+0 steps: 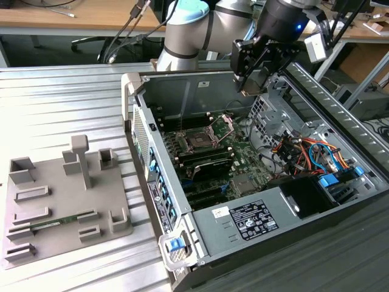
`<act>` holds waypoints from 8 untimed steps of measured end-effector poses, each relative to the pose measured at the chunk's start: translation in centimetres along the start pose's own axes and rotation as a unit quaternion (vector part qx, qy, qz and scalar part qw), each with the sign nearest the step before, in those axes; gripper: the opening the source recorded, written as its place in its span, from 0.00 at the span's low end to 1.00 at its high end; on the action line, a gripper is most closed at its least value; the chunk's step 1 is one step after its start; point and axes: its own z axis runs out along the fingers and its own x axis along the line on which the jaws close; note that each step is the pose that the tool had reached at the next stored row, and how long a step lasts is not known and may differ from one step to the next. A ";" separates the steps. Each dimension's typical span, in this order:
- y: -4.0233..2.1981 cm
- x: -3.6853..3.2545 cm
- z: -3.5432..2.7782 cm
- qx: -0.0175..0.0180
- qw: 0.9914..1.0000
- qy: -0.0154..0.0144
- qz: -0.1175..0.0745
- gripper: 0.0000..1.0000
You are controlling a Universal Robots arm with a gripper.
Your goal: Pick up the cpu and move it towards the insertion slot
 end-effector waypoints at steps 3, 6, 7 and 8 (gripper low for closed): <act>0.59 -0.31 0.61 0.000 1.000 0.000 0.000 0.55; 1.16 -0.58 1.24 0.000 1.000 0.000 0.000 0.55; 1.30 -0.61 1.44 0.000 1.000 0.000 0.000 0.55; 1.39 -0.62 1.58 0.000 1.000 0.000 0.000 0.55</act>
